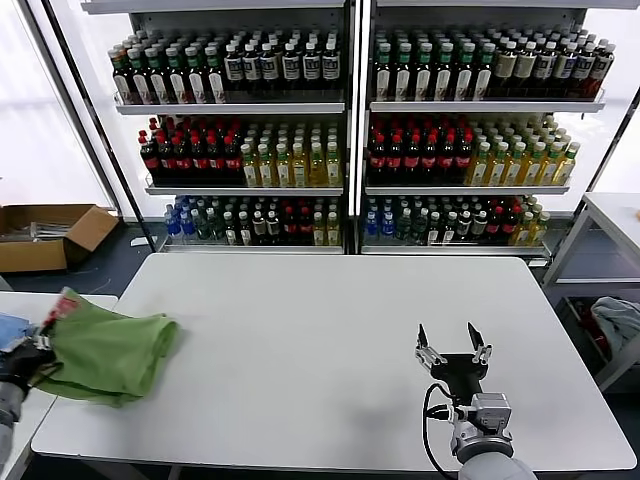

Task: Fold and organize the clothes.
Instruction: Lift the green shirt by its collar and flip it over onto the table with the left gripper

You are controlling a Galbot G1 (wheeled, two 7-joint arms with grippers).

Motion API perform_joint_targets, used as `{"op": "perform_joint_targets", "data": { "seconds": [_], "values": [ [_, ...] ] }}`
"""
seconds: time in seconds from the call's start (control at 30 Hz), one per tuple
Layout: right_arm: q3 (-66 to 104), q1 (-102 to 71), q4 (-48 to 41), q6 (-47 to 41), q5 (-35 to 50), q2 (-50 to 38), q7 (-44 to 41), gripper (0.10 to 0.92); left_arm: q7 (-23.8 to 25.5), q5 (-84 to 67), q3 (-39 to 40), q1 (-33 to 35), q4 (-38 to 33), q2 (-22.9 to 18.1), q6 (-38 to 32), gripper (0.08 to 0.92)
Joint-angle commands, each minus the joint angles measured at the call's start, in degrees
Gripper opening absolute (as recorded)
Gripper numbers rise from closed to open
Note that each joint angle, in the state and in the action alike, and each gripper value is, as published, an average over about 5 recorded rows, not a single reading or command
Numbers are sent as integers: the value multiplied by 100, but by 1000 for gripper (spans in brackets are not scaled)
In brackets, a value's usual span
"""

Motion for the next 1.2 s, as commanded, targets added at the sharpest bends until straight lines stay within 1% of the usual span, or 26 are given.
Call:
{"op": "perform_joint_targets", "data": {
  "seconds": [0.03, 0.13, 0.2, 0.33, 0.43, 0.5, 0.53, 0.6, 0.7, 0.8, 0.9, 1.07, 1.2],
  "values": [
    [12, -13, -26, 5, -8, 19, 13, 823, 38, 278, -147, 92, -547, 274, -35, 111],
    [73, -72, 5, 5, -20, 24, 24, 823, -10, 468, 401, 192, -959, -272, -27, 111],
    [127, -127, 34, 4, -32, 28, 29, 823, -143, 576, 930, 285, -1288, -673, 21, 111],
    [215, -276, 80, 19, -106, 60, 31, 823, -630, 769, 2242, 400, -2310, -1467, 290, 111],
    [279, -420, 111, 43, -196, 111, 33, 823, -947, 1188, 3322, 335, -3105, -1919, 547, 111],
    [301, -502, 123, 59, -274, 160, 32, 823, -1016, 1714, 4082, 287, -3381, -2156, 637, 111],
    [300, -532, 128, 62, -314, 186, 32, 823, -991, 1981, 4403, 263, -3401, -2256, 654, 111],
    [299, -581, 143, 59, -375, 237, 30, 823, -929, 2432, 4873, 175, -3143, -2426, 656, 111],
    [297, -624, 161, 46, -434, 294, 24, 823, -902, 2648, 5141, -63, -2480, -2645, 670, 111],
    [261, -639, 157, 35, -502, 352, 16, 823, -898, 2616, 5181, -280, -2079, -2789, 707, 111],
    [213, -630, 150, 14, -546, 383, 0, 823, -882, 2555, 5088, -476, -1844, -2820, 740, 111],
    [148, -533, 112, -65, -565, 387, -2, 823, -844, 2066, 4987, -596, -1783, -2758, 718, 111],
    [93, -440, 47, -179, -550, 382, -5, 823, -629, 1566, 5037, -670, -1772, -2770, 552, 112]
  ]
}}
